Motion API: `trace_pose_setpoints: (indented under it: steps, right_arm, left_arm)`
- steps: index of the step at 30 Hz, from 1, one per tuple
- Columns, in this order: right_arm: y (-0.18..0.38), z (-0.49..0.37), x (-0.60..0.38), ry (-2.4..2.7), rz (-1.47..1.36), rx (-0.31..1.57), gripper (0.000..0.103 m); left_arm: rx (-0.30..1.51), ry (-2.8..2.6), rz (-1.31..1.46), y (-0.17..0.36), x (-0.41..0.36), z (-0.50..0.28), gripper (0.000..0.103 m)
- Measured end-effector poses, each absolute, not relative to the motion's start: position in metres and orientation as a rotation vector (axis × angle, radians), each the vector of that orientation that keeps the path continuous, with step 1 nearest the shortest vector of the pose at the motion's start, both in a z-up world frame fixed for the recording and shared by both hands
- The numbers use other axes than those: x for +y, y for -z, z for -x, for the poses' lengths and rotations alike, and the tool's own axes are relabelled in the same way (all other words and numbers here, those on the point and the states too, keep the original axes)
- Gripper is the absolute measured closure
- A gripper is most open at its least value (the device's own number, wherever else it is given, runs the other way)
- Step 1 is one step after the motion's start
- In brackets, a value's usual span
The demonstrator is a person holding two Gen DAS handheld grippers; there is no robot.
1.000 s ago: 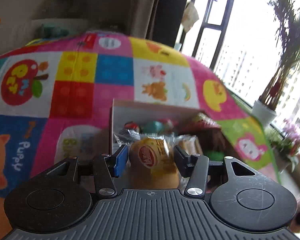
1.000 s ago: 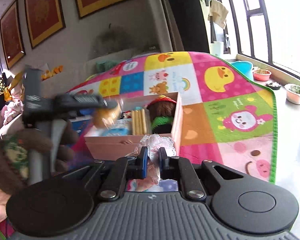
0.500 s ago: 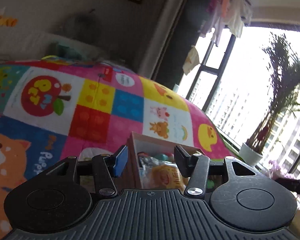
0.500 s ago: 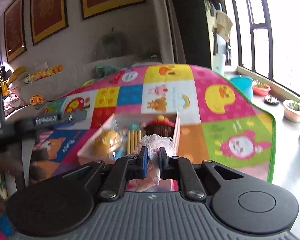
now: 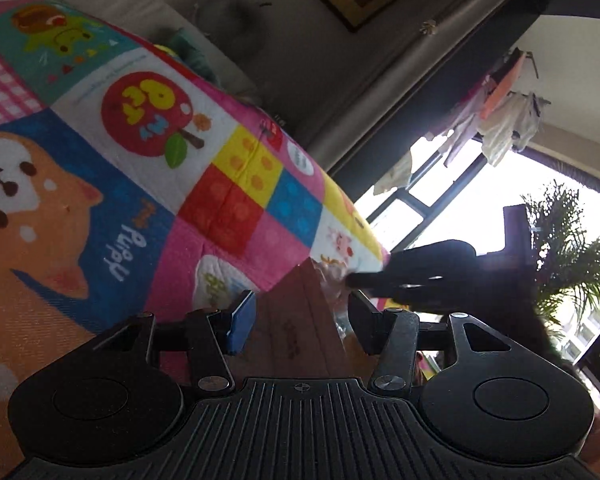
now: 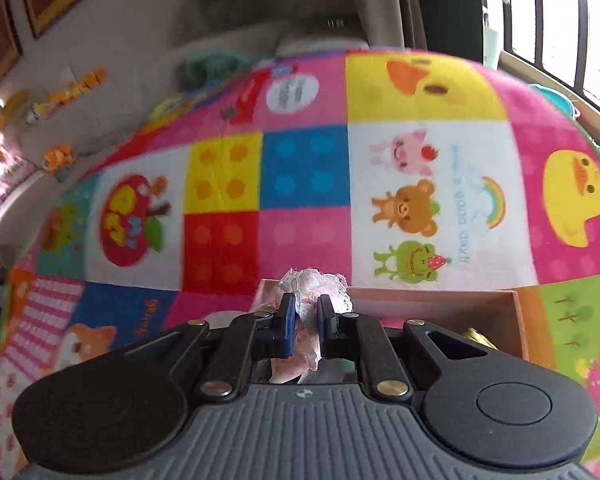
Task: Organize objects
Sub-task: 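Carry the bread pack and lace candy over the pink box with both grippers, then lower the bread pack into the box with left gripper while right releases the candy inside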
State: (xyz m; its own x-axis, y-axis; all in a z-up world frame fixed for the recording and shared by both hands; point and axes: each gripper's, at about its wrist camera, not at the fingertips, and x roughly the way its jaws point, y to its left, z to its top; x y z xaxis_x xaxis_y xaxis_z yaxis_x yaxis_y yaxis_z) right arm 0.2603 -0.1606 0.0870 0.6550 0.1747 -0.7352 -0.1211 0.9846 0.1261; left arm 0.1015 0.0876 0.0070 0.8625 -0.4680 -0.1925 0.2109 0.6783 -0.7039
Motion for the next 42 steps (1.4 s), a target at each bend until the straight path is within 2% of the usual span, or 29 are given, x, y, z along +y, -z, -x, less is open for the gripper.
trace_pose_setpoints:
  steps: [4, 8, 10, 12, 18, 20, 24, 27, 28, 30, 32, 33, 37, 39, 42]
  right_arm:
    - [-0.058, -0.274, -0.155, -0.149, -0.036, 0.911, 0.092]
    - [-0.072, -0.257, -0.175, -0.184, -0.089, 0.937, 0.091]
    - [-0.088, -0.240, -0.189, -0.192, -0.116, 0.909, 0.087]
    - [-0.110, -0.220, -0.206, -0.209, -0.137, 0.849, 0.069]
    - [-0.149, -0.131, -0.263, -0.231, -0.105, 0.669, 0.053]
    - [-0.142, -0.102, -0.275, -0.222, -0.047, 0.629, 0.049]
    - [-0.104, -0.066, -0.281, -0.228, 0.057, 0.649, 0.049]
    - [-0.074, -0.057, -0.278, -0.196, 0.143, 0.657, 0.049]
    - [-0.065, -0.058, -0.276, -0.188, 0.162, 0.655, 0.049]
    - [-0.052, -0.058, -0.273, -0.212, 0.158, 0.652, 0.048]
    - [-0.044, -0.062, -0.266, -0.244, 0.138, 0.668, 0.048]
    - [-0.042, -0.063, -0.262, -0.238, 0.138, 0.657, 0.044]
    - [-0.038, -0.065, -0.242, -0.250, 0.128, 0.639, 0.044]
    - [-0.037, -0.067, -0.230, -0.251, 0.134, 0.635, 0.044]
    - [-0.035, -0.074, -0.211, -0.250, 0.145, 0.625, 0.044]
  left_arm:
    - [0.373, 0.410, 0.714, -0.010, 0.085, -0.101, 0.048]
    - [0.381, 0.391, 0.710, -0.008, 0.085, -0.101, 0.048]
    - [0.393, 0.374, 0.706, -0.006, 0.085, -0.102, 0.048]
    - [0.398, 0.363, 0.701, -0.006, 0.086, -0.102, 0.048]
    - [0.489, 0.450, 0.597, -0.031, 0.064, -0.102, 0.048]
    - [0.555, 0.450, 0.486, -0.043, 0.043, -0.104, 0.048]
    - [0.706, 0.357, 0.271, -0.047, 0.002, -0.113, 0.047]
    - [0.744, 0.251, 0.179, -0.046, -0.012, -0.121, 0.040]
    - [0.760, 0.229, 0.158, -0.046, -0.014, -0.126, 0.036]
    - [0.790, 0.180, 0.129, -0.046, -0.014, -0.131, 0.018]
    - [0.799, 0.158, 0.098, -0.045, -0.011, -0.134, 0.011]
    - [0.794, 0.147, 0.090, -0.046, -0.008, -0.134, 0.011]
    - [0.771, 0.097, 0.082, -0.047, 0.009, -0.135, 0.010]
    - [0.760, 0.078, 0.086, -0.045, 0.021, -0.138, 0.004]
    - [0.748, 0.071, 0.128, -0.041, 0.041, -0.144, 0.003]
